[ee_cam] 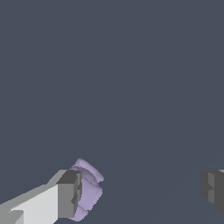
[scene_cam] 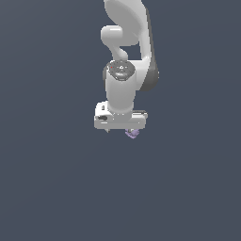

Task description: Pick up the object and move it to a goal position.

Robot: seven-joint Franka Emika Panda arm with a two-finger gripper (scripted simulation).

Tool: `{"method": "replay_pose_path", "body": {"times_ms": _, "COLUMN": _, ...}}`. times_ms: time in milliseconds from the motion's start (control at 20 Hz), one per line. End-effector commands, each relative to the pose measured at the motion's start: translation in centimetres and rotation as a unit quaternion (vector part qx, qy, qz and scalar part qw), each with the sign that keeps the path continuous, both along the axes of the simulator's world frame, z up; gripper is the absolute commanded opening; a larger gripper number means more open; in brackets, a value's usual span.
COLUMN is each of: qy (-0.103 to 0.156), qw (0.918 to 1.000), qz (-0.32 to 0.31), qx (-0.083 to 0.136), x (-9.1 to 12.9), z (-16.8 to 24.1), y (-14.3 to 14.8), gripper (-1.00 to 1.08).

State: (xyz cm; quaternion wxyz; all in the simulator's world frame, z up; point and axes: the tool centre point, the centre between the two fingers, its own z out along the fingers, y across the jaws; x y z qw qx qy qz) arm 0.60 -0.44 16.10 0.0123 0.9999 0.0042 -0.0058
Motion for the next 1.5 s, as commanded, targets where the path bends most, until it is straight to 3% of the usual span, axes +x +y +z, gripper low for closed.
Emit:
{"method": "replay_pose_path", "body": {"times_ms": 0, "qy": 0.0, "qw": 1.0, "qz": 0.0, "qx": 0.0, "x": 0.0, "z": 0.0, "y": 0.0, "gripper": 1.0}}
{"method": "replay_pose_path", "body": {"times_ms": 500, "qy": 0.024, "qw": 0.9996, "qz": -0.005, "qx": -0.012, "x": -1.3, "z": -1.1, "y": -2.5, "gripper": 1.0}}
{"method": "replay_pose_path", "body": {"times_ms": 950, "qy": 0.021, "qw": 0.9994, "qz": -0.026, "qx": -0.01, "x": -1.6, "z": -1.5, "y": -1.6, "gripper": 1.0}}
{"method": "replay_pose_path", "body": {"times_ms": 1450, "qy": 0.012, "qw": 0.9947, "qz": -0.102, "qx": -0.006, "x": -3.0, "z": -3.0, "y": 0.9, "gripper": 1.0}}
